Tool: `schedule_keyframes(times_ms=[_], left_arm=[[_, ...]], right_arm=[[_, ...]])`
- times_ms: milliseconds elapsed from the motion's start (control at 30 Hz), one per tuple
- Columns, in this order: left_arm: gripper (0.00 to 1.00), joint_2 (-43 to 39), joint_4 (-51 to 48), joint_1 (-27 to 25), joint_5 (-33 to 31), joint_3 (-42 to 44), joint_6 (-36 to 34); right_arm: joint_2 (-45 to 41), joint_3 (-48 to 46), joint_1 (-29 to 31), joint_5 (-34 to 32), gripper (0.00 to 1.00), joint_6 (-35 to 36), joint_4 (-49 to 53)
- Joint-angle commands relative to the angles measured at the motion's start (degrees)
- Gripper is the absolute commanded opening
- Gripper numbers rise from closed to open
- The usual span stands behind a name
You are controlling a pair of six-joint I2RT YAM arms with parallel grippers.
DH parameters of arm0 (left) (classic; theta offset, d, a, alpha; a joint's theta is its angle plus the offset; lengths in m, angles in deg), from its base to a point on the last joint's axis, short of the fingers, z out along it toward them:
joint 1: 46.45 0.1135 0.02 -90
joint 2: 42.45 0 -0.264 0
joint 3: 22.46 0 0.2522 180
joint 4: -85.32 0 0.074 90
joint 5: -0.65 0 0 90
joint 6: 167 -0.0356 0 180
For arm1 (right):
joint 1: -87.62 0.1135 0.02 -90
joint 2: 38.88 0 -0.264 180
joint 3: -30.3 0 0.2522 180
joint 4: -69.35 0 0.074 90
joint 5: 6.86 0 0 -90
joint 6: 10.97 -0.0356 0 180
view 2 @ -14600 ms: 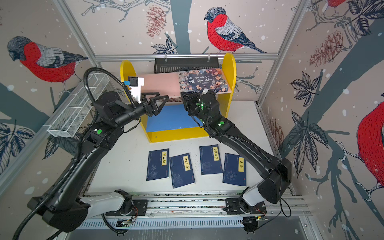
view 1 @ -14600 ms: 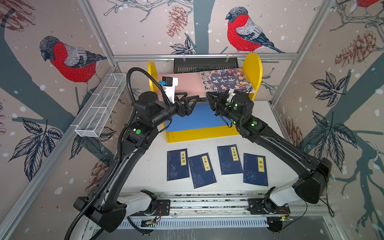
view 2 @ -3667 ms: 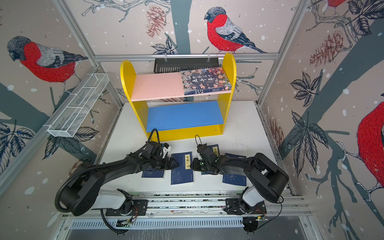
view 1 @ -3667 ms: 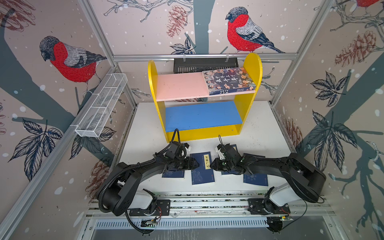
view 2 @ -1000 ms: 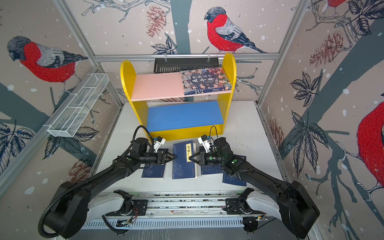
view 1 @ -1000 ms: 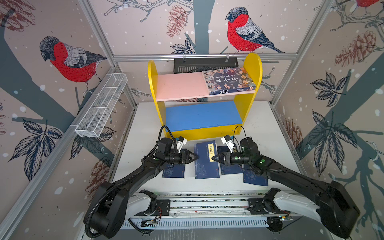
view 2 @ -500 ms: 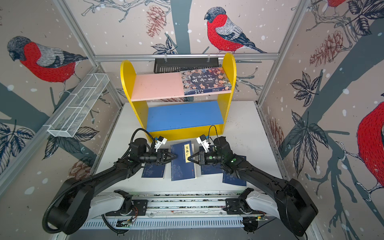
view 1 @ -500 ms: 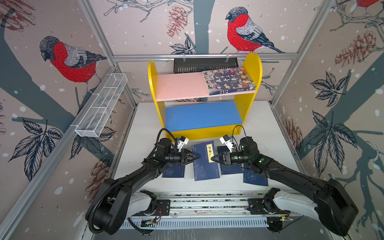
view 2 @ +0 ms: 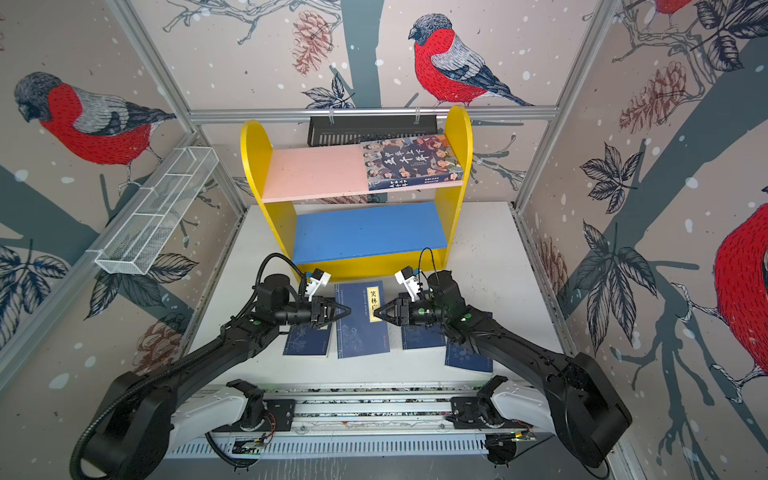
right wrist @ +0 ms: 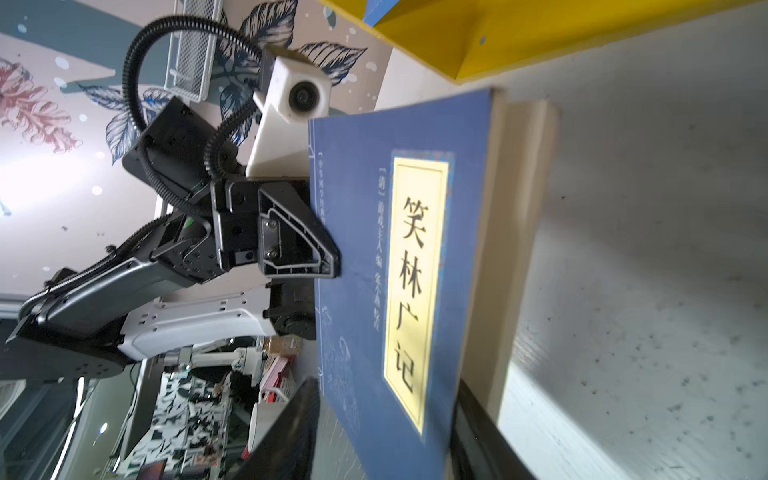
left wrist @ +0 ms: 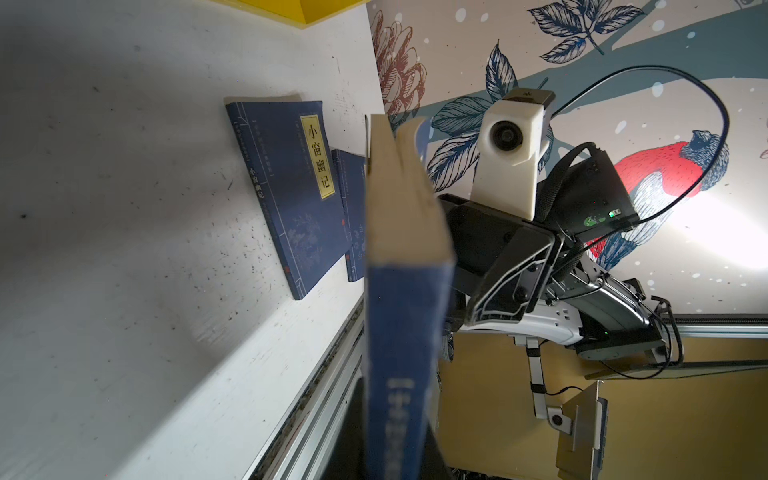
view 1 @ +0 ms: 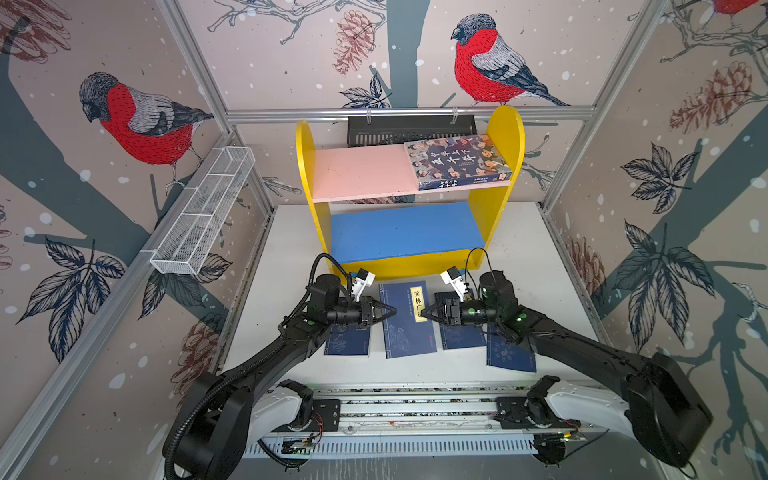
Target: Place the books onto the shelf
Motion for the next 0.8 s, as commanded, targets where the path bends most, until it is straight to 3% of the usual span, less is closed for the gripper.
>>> schedule_keyframes(times_ms=[0, 333, 567, 767], left_arm=[[0.00, 0.1, -4.1, 0.1, -2.6, -3.5, -4.5], [0.00, 3.1, -10.5, 0.2, -4.9, -13.5, -5.1], [0.00, 2.6, -9.6, 1.5, -8.2, -14.9, -2.0], [0.00, 0.5, -9.4, 2.5, -11.2, -15.3, -2.4]], right_arm=[[-2.3, 0.1, -2.0, -5.3, 0.54, -1.3, 2.0], [-13.4, -1.0, -7.0, -13.2, 0.61, -5.5, 9.6], [-20.0, -5.7, -6.6, -14.4, 0.64, -12.6, 6.8], [-23.5, -9.5, -2.2, -15.9, 0.74, -17.9, 1.7]])
